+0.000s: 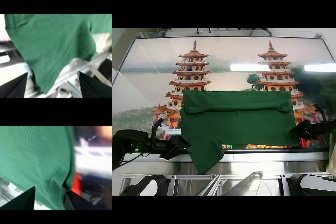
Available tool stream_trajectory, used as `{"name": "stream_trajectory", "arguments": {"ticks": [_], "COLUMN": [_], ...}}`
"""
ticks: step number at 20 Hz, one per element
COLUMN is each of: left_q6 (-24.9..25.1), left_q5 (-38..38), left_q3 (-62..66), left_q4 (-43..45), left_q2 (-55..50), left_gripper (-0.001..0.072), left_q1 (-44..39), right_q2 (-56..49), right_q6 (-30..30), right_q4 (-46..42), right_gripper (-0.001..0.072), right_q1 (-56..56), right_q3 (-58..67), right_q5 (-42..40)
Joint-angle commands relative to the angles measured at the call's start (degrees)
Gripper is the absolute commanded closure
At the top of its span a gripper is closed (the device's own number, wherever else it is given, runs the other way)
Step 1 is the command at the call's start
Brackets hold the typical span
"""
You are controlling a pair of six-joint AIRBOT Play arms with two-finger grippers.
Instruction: Fold the shirts.
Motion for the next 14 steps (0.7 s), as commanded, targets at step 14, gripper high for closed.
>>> {"name": "stream_trajectory", "arguments": {"ticks": [14], "left_q6": [-12.07], "left_q5": [-13.40], "left_q3": [-7.72], "left_q4": [1.66], "left_q2": [6.64], "left_gripper": [0.0181], "left_q1": [-13.27], "right_q2": [-1.07], "right_q6": [0.09], "right_q4": [-0.20], "right_gripper": [0.0284], "right_q1": [3.08], "right_q3": [-0.28], "right_q5": [3.21]}}
